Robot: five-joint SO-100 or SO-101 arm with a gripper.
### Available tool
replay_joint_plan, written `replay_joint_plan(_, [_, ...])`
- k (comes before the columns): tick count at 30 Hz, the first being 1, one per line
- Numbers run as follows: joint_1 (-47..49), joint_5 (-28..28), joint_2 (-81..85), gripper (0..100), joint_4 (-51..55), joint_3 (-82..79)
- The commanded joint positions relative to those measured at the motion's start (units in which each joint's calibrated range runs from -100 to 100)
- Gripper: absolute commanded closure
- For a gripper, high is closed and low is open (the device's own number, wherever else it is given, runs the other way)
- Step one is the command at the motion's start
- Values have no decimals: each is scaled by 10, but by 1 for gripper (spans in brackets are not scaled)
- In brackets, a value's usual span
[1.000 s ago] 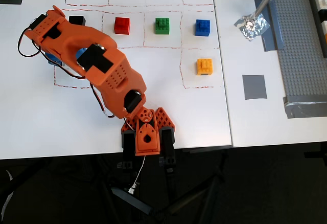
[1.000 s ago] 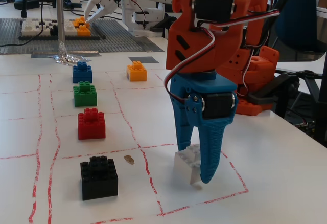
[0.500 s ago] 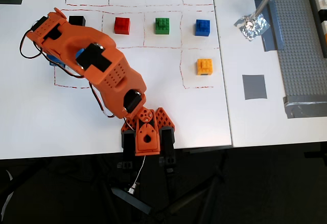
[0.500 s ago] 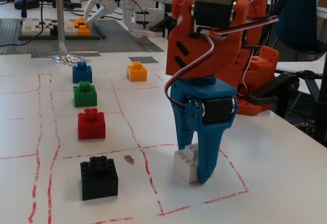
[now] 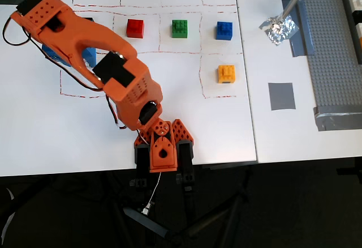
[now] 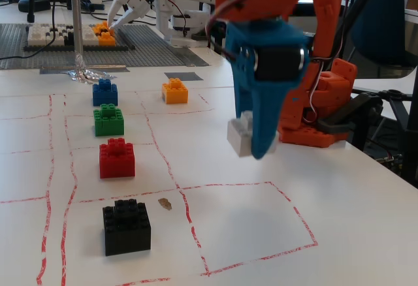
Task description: Grab the block and put it in the grey marker
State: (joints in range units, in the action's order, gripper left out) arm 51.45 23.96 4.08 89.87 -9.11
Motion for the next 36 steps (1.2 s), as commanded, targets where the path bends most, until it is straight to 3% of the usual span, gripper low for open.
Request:
replay_joint_plan(1, [-29, -19, 76, 100, 68, 88])
replay_joint_plan(7, [-140, -33, 155, 100, 101, 100])
replay_joint_plan(13, [-347, -2, 246, 100, 100, 30])
replay_joint_plan(29, [-972, 152, 333, 100, 82, -88])
replay_joint_plan(36, [-1157, 187, 254, 100, -9, -88])
